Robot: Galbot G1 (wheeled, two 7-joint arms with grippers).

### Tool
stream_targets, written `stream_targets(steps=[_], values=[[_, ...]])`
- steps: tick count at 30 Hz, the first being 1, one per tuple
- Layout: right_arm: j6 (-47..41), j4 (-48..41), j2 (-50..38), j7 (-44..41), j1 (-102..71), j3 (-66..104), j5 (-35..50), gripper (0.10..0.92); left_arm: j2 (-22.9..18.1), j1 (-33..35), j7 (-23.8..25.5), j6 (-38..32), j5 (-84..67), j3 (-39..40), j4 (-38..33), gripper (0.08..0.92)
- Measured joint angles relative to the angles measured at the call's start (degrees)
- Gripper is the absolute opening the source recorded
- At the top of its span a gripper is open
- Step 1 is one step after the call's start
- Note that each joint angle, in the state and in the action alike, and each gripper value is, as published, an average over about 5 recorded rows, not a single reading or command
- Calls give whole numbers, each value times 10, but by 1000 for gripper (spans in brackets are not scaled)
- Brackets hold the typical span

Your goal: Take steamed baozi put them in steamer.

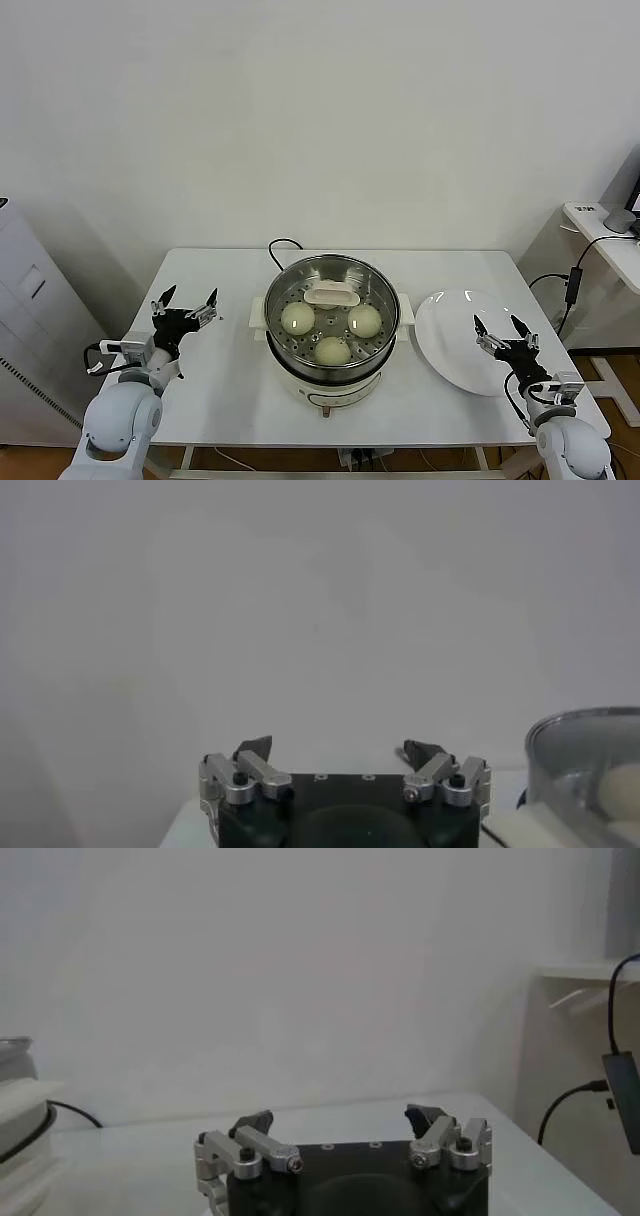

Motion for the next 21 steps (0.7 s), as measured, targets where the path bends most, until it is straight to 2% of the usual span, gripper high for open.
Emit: stream_targets(steps=[21], values=[[-3,-4,-6,3,-5,5,-3,823,-8,14,-10,6,-24,-8,14,823]])
